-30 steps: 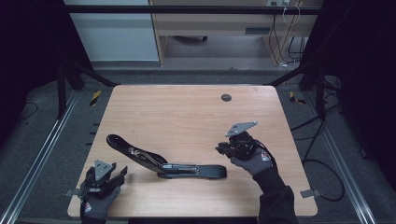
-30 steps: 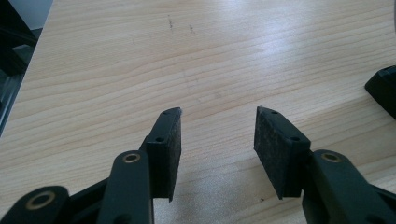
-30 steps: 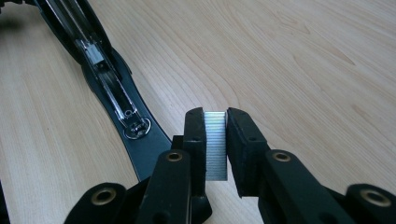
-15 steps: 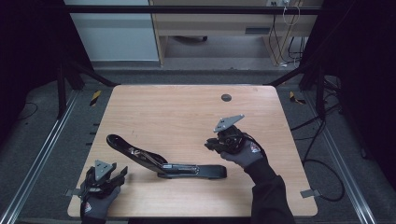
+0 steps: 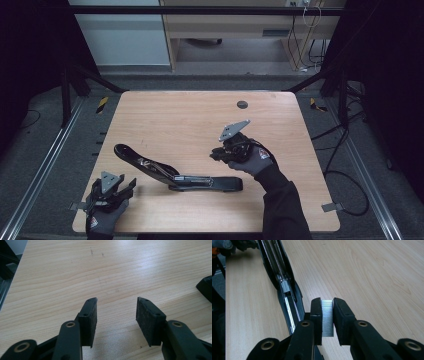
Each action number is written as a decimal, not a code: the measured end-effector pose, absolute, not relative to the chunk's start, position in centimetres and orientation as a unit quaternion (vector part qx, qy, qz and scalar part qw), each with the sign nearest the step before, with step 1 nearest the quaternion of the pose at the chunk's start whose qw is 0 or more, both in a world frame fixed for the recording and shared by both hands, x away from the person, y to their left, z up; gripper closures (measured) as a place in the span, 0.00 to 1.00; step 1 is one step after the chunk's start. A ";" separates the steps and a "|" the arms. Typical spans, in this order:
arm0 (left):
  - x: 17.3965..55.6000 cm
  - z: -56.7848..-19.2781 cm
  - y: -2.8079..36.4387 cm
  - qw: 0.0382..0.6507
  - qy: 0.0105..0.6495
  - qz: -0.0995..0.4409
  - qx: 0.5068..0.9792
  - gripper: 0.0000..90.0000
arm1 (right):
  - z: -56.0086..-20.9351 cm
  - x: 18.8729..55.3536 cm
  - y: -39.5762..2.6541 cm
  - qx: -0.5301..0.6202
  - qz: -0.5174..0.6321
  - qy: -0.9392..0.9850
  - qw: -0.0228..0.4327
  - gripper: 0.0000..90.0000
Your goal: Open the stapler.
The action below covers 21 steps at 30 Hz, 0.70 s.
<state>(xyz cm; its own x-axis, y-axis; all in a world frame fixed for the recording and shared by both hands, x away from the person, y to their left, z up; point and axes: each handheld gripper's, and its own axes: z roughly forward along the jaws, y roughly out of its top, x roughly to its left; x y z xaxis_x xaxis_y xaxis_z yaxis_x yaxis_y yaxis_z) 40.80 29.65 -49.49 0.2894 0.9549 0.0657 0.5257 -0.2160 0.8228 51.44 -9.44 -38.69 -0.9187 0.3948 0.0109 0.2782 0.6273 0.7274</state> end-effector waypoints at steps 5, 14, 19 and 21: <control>40.8 -49.5 29.6 0.357 0.513 0.301 0.720 0.57 | -38.8 51.6 -8.8 0.178 0.391 0.901 0.066 0.87; 40.9 -49.6 29.7 0.357 0.512 0.298 0.722 0.57 | -39.6 51.6 -7.7 0.146 0.378 0.913 0.038 0.87; 40.9 -49.6 29.7 0.358 0.513 0.297 0.722 0.57 | -40.0 51.4 -7.1 0.125 0.363 0.923 0.026 0.87; 40.9 -49.5 29.7 0.358 0.512 0.298 0.722 0.57 | -40.0 51.3 -7.0 0.119 0.364 0.923 0.023 0.87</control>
